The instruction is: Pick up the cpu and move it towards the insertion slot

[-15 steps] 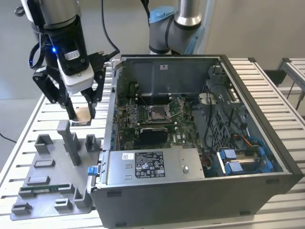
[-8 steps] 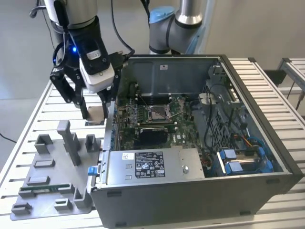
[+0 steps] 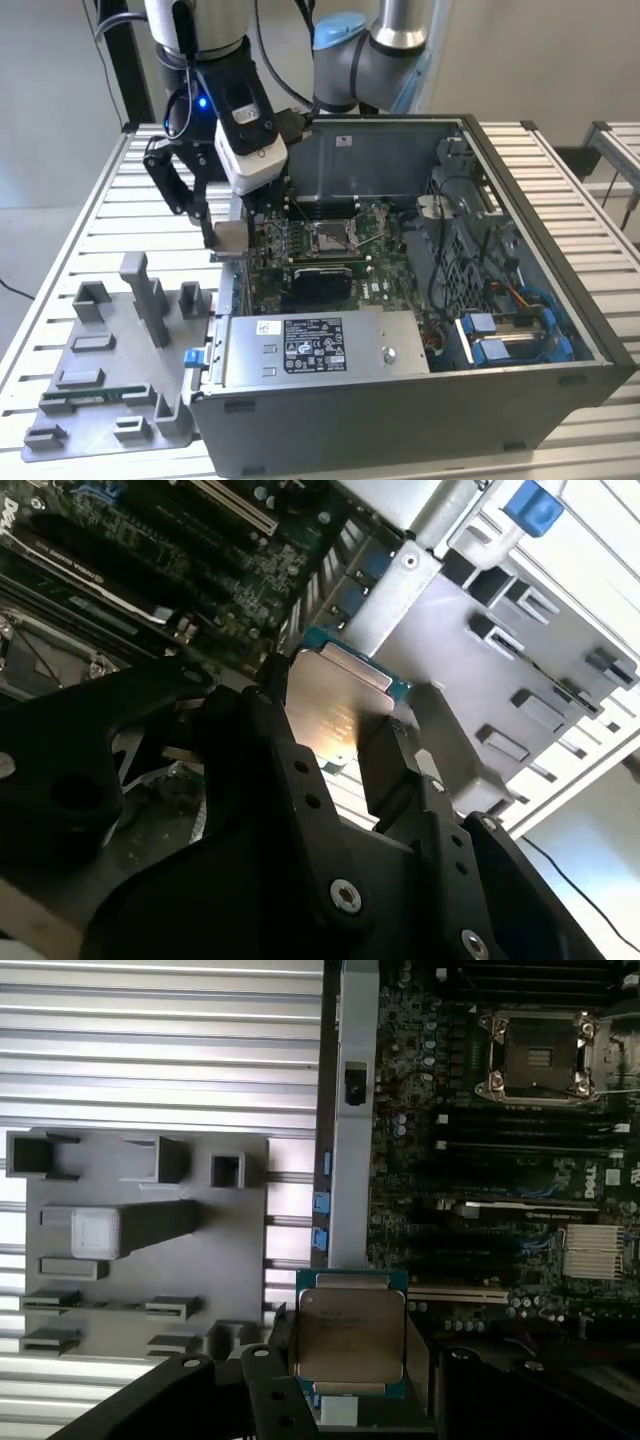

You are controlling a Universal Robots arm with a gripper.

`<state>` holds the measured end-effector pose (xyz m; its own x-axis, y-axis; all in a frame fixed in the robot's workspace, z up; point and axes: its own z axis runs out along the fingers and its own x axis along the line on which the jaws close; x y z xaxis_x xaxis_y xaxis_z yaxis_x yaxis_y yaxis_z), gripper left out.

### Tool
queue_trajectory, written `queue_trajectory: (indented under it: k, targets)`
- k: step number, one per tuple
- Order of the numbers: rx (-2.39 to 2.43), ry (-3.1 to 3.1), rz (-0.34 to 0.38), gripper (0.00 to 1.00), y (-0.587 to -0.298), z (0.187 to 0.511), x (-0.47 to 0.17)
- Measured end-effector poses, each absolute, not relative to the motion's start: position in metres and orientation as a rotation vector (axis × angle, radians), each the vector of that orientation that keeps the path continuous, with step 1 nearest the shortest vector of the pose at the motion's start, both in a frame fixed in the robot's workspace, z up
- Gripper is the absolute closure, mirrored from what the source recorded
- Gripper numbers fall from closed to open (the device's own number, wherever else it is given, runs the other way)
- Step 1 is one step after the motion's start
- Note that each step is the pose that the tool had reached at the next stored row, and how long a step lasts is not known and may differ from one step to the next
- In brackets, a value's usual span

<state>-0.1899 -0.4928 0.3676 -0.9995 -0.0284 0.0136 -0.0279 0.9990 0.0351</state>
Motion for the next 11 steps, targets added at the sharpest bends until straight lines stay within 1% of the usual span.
queue_trajectory:
  k: [11]
  targets:
    - [0.044, -3.127, -0.054, 1.00, -0.493, 0.368, -0.154]
